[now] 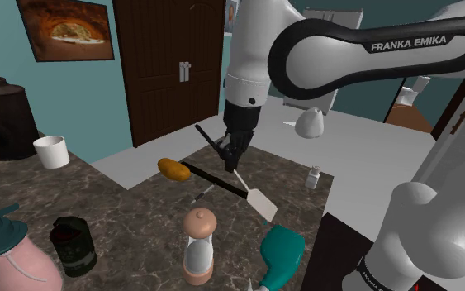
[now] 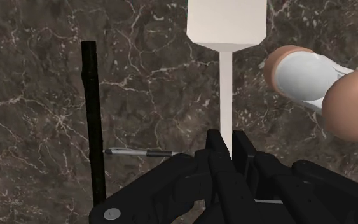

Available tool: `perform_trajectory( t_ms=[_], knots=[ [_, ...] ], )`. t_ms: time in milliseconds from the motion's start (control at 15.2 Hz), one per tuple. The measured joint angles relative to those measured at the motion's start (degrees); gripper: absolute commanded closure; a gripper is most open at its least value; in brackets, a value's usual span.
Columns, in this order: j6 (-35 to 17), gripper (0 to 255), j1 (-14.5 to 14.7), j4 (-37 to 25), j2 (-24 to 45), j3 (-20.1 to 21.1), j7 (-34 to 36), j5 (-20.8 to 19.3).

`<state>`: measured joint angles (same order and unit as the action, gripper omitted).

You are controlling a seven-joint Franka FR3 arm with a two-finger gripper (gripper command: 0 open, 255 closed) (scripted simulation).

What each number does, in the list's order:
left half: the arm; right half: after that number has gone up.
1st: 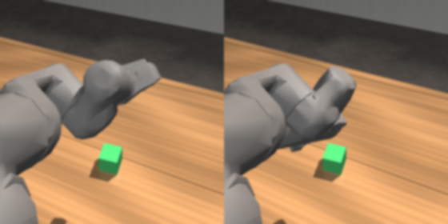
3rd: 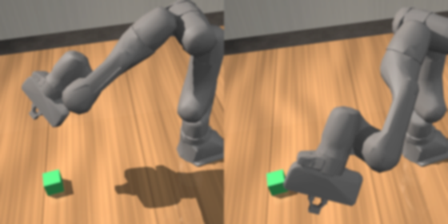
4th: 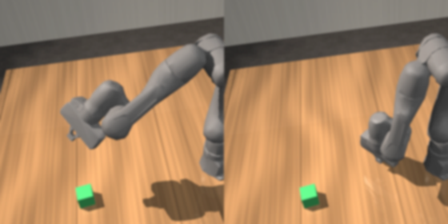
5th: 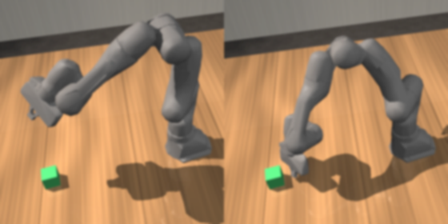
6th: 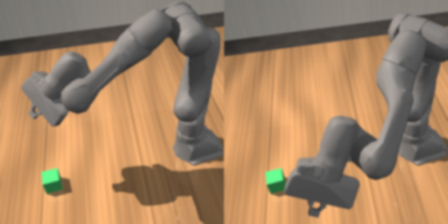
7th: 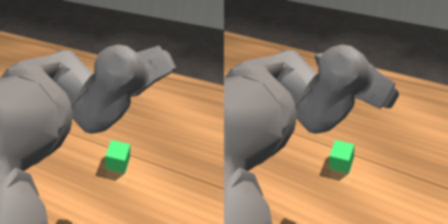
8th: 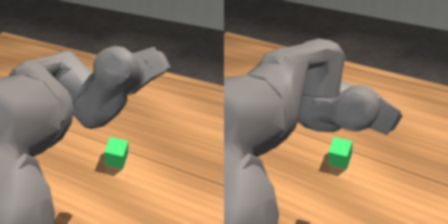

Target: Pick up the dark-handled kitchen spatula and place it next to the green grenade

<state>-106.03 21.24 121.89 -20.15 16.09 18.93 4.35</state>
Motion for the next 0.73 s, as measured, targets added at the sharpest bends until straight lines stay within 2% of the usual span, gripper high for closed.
perform_trajectory(
  t_ms=[264,726],
  knots=[
    [0.1,255,1.5,-3.6,3.4,4.1,5.9,-0.2],
    [0.6,255,4.3,-13.3,13.1,11.3,17.1,-3.4]
  ],
)
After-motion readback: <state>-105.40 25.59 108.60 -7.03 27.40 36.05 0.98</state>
